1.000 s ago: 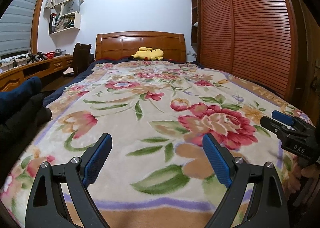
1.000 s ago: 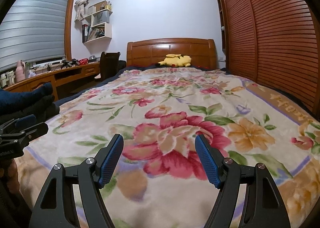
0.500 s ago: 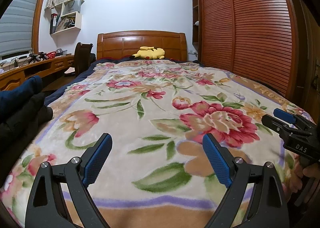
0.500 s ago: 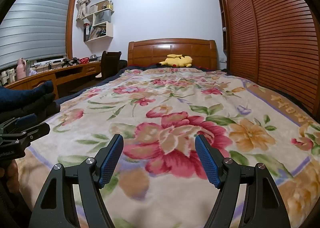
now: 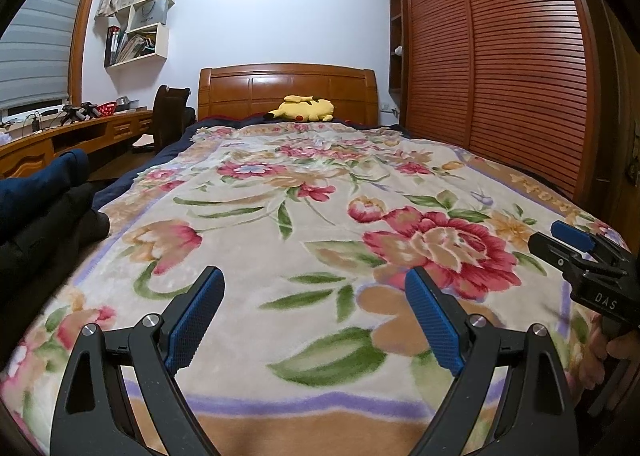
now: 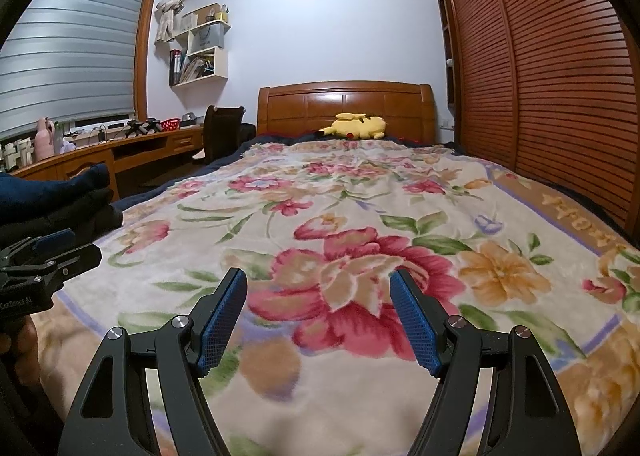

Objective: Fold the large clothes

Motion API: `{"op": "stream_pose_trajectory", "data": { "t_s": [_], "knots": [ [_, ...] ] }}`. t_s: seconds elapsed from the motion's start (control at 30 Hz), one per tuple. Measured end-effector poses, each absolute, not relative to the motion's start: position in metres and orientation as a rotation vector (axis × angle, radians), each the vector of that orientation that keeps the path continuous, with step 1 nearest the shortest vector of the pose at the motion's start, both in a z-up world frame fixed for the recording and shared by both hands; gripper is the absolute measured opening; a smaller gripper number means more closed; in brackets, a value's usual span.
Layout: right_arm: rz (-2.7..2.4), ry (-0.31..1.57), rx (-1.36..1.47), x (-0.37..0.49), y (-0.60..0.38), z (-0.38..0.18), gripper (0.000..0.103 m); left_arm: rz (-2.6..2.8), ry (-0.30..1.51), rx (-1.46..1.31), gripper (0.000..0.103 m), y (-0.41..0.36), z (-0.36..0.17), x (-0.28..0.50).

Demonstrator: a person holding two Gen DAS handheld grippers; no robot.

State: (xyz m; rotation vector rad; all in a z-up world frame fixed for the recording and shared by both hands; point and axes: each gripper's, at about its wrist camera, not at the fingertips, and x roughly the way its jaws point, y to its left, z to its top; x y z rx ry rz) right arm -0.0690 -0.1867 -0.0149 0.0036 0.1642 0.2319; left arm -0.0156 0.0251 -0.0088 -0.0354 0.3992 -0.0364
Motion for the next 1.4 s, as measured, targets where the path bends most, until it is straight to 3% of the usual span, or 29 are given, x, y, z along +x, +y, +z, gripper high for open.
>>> {"op": "stream_pose_trajectory", "data": {
  "t_s": [1.4],
  "knots": [
    [0.23,0.166,0.005,-0.0658,-0.189,-0.0173,0.076,-0.035,0.398,-0.034,0.092,0.0252,-0.0094,-0.016]
  ]
}}
